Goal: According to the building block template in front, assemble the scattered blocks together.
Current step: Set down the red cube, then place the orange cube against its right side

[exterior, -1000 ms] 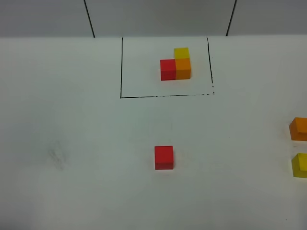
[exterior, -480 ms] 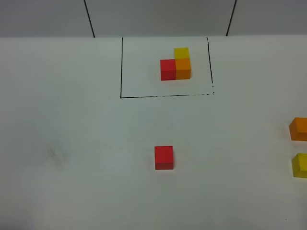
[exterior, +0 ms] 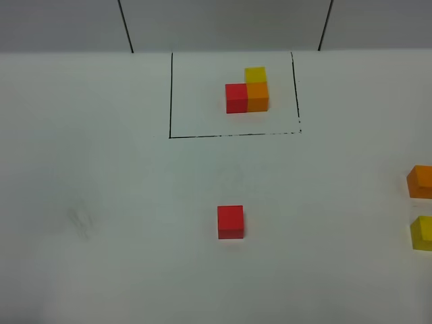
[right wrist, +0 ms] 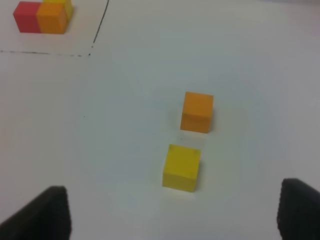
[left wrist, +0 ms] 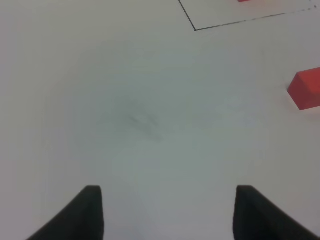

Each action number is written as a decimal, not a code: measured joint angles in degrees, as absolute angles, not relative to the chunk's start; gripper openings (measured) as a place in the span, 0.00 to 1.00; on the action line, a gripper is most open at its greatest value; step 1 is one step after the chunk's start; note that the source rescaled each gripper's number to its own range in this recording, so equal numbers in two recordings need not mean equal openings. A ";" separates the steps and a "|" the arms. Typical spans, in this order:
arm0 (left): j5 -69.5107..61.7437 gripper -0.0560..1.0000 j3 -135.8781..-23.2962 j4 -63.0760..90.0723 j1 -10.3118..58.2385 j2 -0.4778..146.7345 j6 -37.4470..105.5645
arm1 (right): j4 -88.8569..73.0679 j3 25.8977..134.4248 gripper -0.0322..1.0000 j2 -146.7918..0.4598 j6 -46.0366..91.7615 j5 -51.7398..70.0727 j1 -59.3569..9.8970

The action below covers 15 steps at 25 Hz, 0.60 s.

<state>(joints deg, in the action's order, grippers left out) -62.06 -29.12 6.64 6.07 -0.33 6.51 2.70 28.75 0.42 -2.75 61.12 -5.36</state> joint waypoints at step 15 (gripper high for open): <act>-62.06 0.23 -29.12 6.70 6.07 -0.33 6.51 | 2.70 28.75 0.71 0.42 -2.75 61.12 -5.36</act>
